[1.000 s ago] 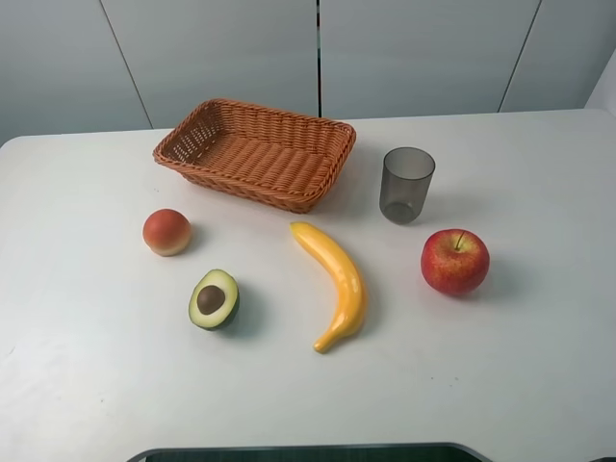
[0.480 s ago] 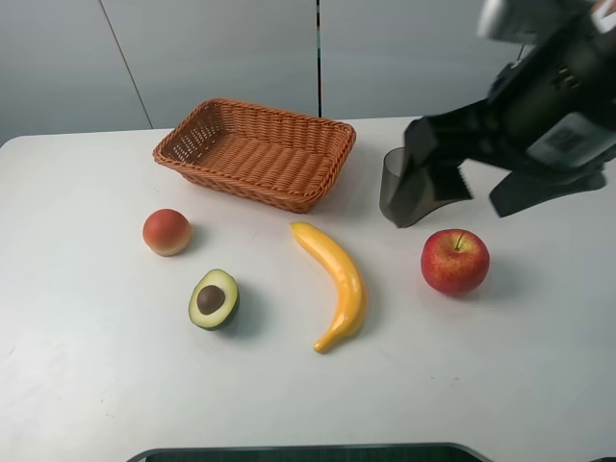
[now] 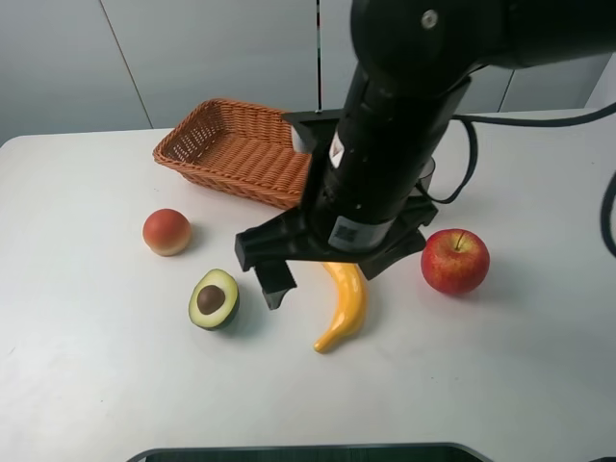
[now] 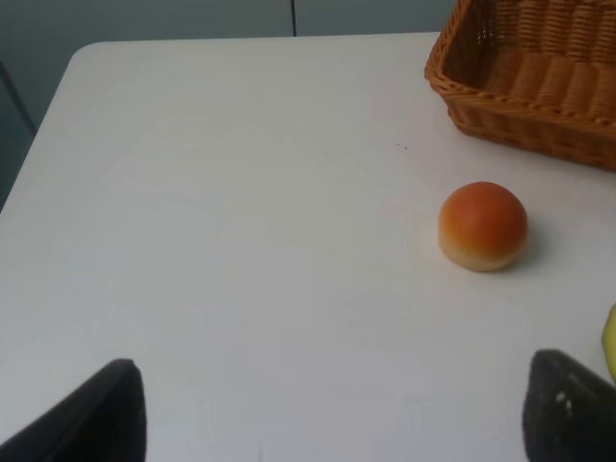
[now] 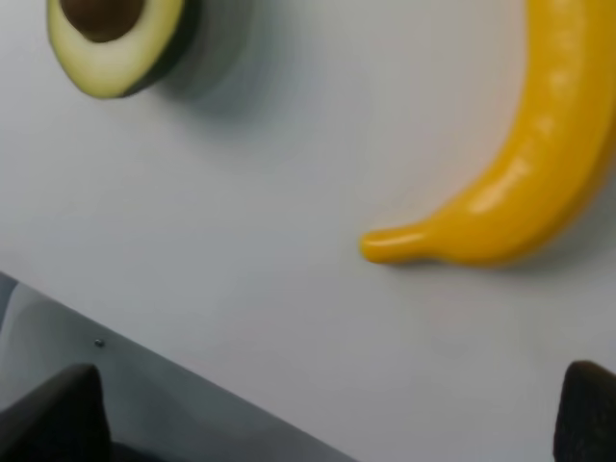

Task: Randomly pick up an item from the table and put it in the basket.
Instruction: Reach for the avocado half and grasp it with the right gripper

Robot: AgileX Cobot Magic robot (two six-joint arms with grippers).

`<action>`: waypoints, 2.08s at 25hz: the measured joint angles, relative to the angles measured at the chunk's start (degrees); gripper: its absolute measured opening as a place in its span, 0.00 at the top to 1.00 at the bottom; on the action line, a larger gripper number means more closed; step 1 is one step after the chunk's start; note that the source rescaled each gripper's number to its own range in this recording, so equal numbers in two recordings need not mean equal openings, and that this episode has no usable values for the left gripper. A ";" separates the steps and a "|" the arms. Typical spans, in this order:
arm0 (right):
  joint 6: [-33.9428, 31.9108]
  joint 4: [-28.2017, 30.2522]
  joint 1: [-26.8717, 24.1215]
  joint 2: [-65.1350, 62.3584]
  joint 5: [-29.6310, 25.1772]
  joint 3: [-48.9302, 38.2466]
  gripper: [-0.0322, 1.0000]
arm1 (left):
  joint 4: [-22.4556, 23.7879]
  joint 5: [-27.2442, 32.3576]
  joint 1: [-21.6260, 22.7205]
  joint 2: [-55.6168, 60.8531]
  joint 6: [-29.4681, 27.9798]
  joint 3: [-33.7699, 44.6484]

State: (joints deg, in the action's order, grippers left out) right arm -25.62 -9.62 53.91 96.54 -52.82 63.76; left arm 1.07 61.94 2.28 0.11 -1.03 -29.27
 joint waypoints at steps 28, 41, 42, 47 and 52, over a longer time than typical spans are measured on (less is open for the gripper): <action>-19.17 9.01 6.67 27.68 2.62 26.86 0.00 | 0.00 0.00 0.00 0.00 -0.22 0.00; -24.08 13.70 7.43 30.33 5.03 27.16 0.00 | 0.00 0.00 0.00 0.00 -0.22 0.00; -24.22 13.83 7.47 30.89 5.04 27.16 0.00 | 0.00 0.00 0.00 0.00 -0.22 0.00; -24.33 14.55 7.62 32.59 5.04 27.16 0.00 | 0.00 0.00 0.00 0.00 -0.22 0.00; -24.79 14.67 7.62 32.87 6.96 27.16 0.00 | 0.00 0.00 0.00 0.00 -0.22 0.00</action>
State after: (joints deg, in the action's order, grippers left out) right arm -50.41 5.05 61.53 129.41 -45.86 90.92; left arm 1.07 61.94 2.28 0.11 -1.25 -29.27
